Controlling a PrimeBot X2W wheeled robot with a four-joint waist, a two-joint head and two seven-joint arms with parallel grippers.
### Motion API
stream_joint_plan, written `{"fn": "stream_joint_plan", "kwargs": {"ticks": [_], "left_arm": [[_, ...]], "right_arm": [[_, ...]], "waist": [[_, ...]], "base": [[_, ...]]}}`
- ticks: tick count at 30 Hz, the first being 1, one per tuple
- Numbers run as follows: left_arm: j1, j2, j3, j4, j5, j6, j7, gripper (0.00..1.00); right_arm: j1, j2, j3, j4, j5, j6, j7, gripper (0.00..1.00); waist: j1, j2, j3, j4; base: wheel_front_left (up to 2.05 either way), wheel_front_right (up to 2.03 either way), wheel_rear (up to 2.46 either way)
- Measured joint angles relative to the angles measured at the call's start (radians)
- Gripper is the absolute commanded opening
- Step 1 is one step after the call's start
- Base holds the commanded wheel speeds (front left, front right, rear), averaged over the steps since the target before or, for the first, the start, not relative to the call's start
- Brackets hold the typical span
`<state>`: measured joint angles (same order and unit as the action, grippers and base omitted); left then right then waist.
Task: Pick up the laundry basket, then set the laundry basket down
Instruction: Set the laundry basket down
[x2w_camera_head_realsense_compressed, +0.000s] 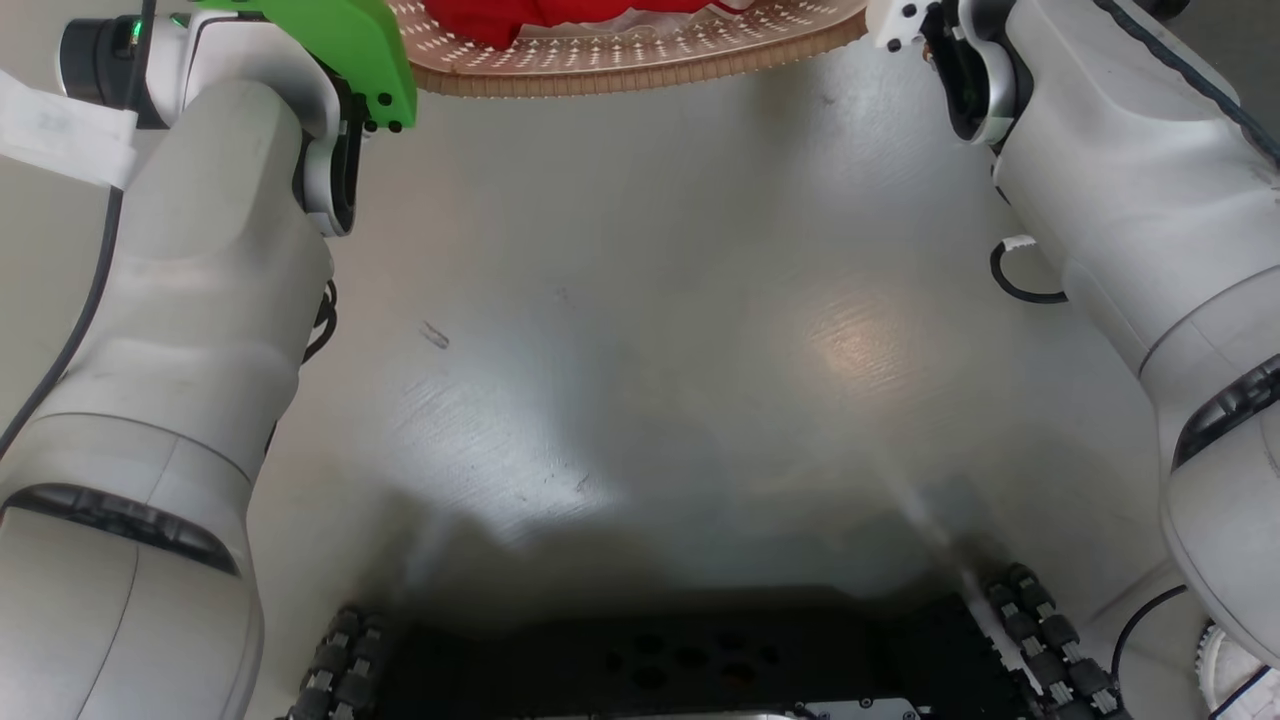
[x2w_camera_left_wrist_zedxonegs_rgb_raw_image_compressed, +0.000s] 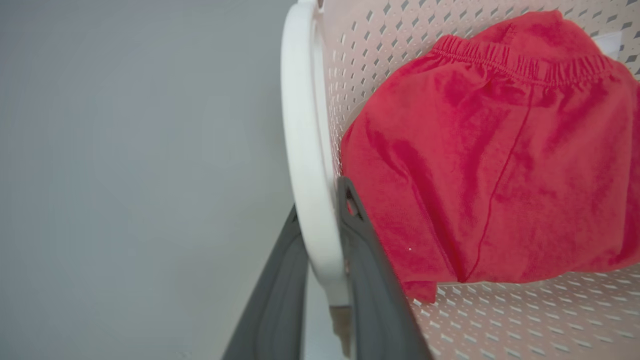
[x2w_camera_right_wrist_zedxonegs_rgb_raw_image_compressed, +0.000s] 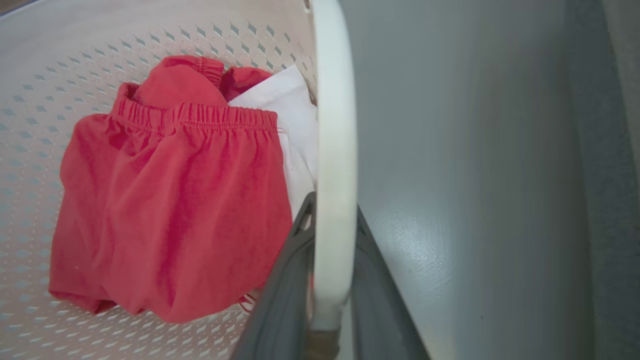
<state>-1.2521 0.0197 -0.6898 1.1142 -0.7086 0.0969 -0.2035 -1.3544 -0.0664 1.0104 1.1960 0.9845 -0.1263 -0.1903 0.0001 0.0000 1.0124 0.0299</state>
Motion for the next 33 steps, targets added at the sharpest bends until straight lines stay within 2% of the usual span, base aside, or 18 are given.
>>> {"fn": "stream_joint_plan", "kwargs": {"ticks": [21,23,24,25,26,27,28,29,30,33], "left_arm": [[-0.059,0.0,-0.012,0.04,0.01,-0.009,-0.027,0.0],[-0.06,0.0,-0.011,0.043,0.01,-0.009,-0.028,0.0],[-0.06,0.0,-0.01,0.045,0.01,-0.01,-0.028,0.0],[-0.06,0.0,-0.009,0.046,0.01,-0.012,-0.028,0.0],[-0.061,0.0,-0.008,0.048,0.01,-0.014,-0.032,0.1],[-0.061,0.0,-0.008,0.05,0.01,-0.016,-0.035,0.37],[-0.061,0.0,-0.008,0.053,0.01,-0.017,-0.035,0.59],[-0.061,-0.001,-0.009,0.057,0.01,-0.017,-0.035,0.95],[-0.061,-0.002,-0.011,0.061,0.01,-0.017,-0.035,1.0],[-0.06,-0.002,-0.011,0.072,0.011,-0.019,-0.035,1.0]], "right_arm": [[-0.021,0.001,0.002,-0.001,0.0,0.0,-0.031,0.0],[-0.023,0.001,0.001,0.001,0.0,0.0,-0.038,0.18],[-0.025,0.001,0.001,0.002,0.0,0.0,-0.039,0.35],[-0.026,0.002,0.001,0.005,0.0,0.0,-0.039,0.58],[-0.026,0.003,0.001,0.007,0.0,0.0,-0.039,0.82],[-0.026,0.003,0.001,0.01,0.0,0.0,-0.039,1.0],[-0.026,0.003,0.001,0.012,0.0,0.0,-0.039,1.0],[-0.026,0.003,0.001,0.015,0.0,0.0,-0.039,1.0],[-0.026,0.002,0.001,0.017,0.0,0.0,-0.039,1.0],[-0.025,0.002,0.001,0.018,0.0,0.0,-0.042,1.0]], "waist": [[-0.0001,0.0,0.068,0.008],[-0.0002,0.0,0.07,0.007],[-0.0002,0.0,0.071,0.007],[-0.0001,0.0,0.071,0.007],[-0.0001,0.0,0.071,0.007],[-0.0001,0.0,0.071,0.007],[-0.0001,0.0,0.071,0.007],[-0.0001,0.0,0.071,0.007],[-0.0001,0.0,0.07,0.007],[-0.0001,0.0,0.064,0.007]], "base": [[0.0,0.0,0.0],[0.0,0.0,0.0],[0.0,0.0,0.0],[0.0,0.0,0.0],[0.0,0.0,0.0],[0.0,0.0,0.0],[0.0,0.0,0.0],[0.0,0.0,0.0],[0.0,0.0,0.0],[0.0,0.0,0.0]]}}
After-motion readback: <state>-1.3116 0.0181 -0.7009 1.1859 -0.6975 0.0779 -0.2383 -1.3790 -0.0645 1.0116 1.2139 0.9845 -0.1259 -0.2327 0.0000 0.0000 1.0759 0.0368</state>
